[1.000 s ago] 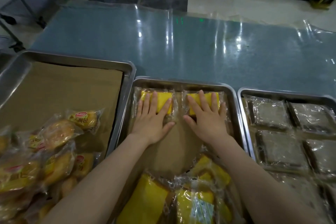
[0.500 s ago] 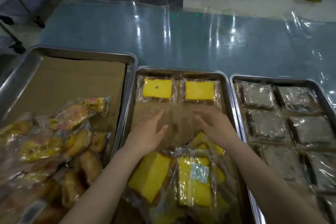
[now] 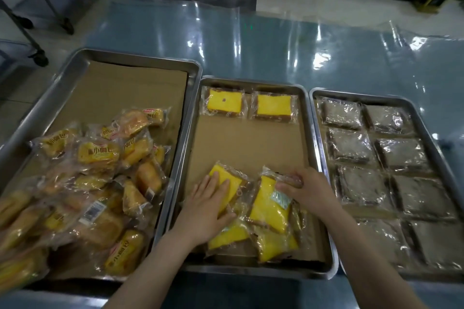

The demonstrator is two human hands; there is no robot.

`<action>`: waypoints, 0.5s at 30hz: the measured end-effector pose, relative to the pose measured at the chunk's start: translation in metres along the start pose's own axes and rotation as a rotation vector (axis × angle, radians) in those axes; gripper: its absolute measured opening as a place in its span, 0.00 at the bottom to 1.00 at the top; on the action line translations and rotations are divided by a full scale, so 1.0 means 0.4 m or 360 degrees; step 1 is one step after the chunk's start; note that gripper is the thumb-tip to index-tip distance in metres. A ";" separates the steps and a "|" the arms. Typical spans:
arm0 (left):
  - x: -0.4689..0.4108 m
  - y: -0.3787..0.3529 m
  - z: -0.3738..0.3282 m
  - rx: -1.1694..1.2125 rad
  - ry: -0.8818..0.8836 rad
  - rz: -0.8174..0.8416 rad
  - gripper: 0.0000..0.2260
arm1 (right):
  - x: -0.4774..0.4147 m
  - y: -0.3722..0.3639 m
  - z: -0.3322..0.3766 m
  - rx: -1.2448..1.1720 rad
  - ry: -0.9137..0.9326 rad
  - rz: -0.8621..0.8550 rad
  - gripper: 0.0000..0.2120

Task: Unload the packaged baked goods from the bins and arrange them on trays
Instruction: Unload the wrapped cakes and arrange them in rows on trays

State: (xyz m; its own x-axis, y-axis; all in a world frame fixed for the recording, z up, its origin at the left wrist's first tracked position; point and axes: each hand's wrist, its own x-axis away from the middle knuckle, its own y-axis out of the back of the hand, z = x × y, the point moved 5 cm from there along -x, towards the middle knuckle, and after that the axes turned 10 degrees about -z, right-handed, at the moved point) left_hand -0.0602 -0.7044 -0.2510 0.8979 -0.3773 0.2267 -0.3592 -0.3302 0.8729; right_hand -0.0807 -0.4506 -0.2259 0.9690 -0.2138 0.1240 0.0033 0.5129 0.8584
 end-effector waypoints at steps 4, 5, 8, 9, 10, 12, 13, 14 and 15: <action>-0.022 -0.015 0.011 -0.0177 -0.0100 -0.0013 0.32 | -0.025 0.021 -0.016 -0.0126 -0.0168 0.0023 0.12; -0.034 -0.015 0.013 -0.0216 -0.0127 -0.0007 0.32 | -0.035 0.026 -0.017 -0.0177 -0.0216 -0.0006 0.14; -0.080 -0.003 0.019 -0.0330 -0.0182 -0.0022 0.31 | -0.068 0.064 -0.007 -0.0388 -0.0371 -0.0327 0.12; -0.098 0.004 0.021 -0.0375 -0.0190 -0.0038 0.31 | -0.080 0.087 -0.004 -0.0460 -0.0434 -0.0513 0.12; -0.116 0.012 0.023 -0.0418 -0.0194 -0.0064 0.31 | -0.090 0.115 0.004 -0.0516 -0.0484 -0.0731 0.13; -0.151 0.028 0.031 -0.0474 -0.0184 -0.0136 0.33 | -0.103 0.175 0.036 -0.0660 -0.0460 -0.1151 0.11; -0.166 0.034 0.035 -0.0496 -0.0176 -0.0166 0.35 | -0.112 0.194 0.056 -0.0729 -0.0387 -0.1272 0.10; -0.180 0.037 0.040 -0.0515 -0.0170 -0.0188 0.37 | -0.122 0.201 0.078 -0.0750 -0.0302 -0.1291 0.11; -0.192 0.039 0.044 -0.0530 -0.0166 -0.0206 0.38 | -0.133 0.193 0.101 -0.0713 -0.0222 -0.1206 0.12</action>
State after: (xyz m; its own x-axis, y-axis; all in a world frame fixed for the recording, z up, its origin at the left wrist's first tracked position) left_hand -0.1393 -0.6959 -0.2624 0.8936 -0.4425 0.0749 -0.1262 -0.0877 0.9881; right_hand -0.1420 -0.4334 -0.1461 0.6283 -0.7121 -0.3133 0.7557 0.4631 0.4630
